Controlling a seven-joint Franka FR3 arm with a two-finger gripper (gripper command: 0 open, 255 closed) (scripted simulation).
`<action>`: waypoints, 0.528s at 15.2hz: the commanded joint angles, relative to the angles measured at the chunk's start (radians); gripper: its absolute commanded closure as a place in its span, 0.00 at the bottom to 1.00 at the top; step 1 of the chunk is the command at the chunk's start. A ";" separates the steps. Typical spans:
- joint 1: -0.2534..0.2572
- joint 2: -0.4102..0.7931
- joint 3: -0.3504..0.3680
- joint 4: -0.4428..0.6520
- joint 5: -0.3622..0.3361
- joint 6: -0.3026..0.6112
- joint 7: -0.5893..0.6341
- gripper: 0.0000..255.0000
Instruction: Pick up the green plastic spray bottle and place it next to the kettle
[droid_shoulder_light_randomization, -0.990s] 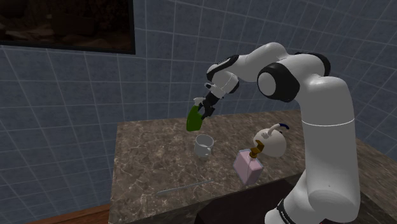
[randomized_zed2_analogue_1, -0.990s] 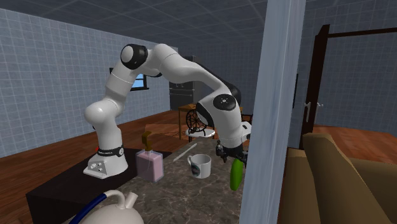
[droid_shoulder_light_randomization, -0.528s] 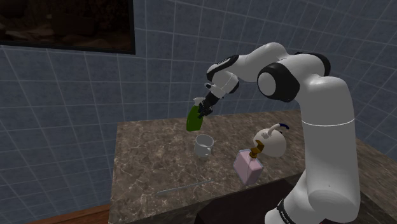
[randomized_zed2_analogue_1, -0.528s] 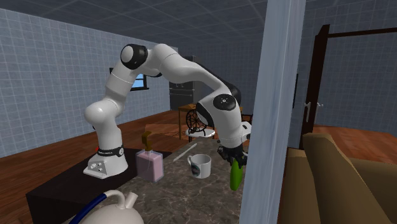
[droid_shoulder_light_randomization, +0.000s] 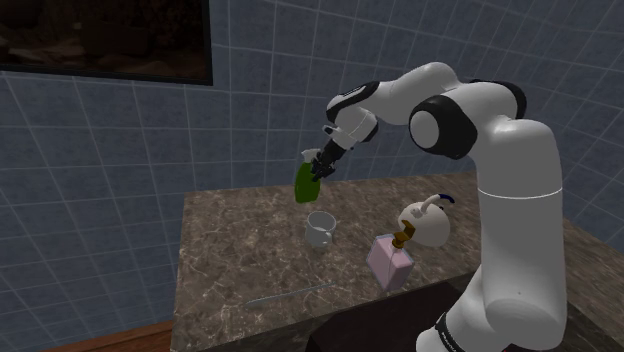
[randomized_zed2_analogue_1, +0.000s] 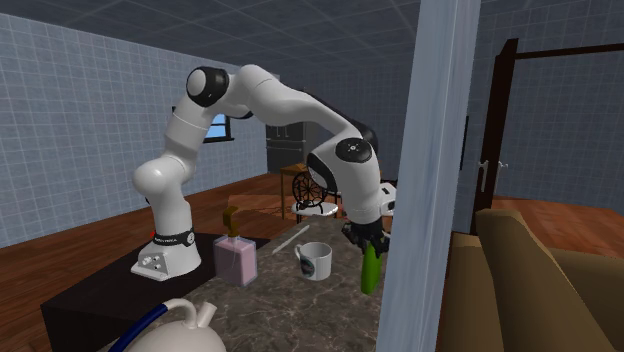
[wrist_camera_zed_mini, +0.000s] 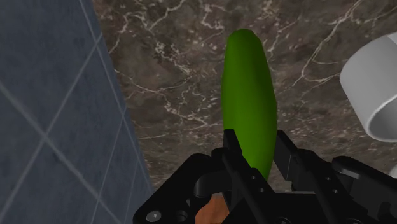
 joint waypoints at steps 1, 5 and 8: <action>0.005 -0.018 -0.007 0.002 -0.014 -0.012 0.015 1.00; 0.013 -0.048 -0.020 0.012 -0.041 -0.038 0.045 1.00; 0.017 -0.069 -0.028 0.022 -0.060 -0.059 0.067 1.00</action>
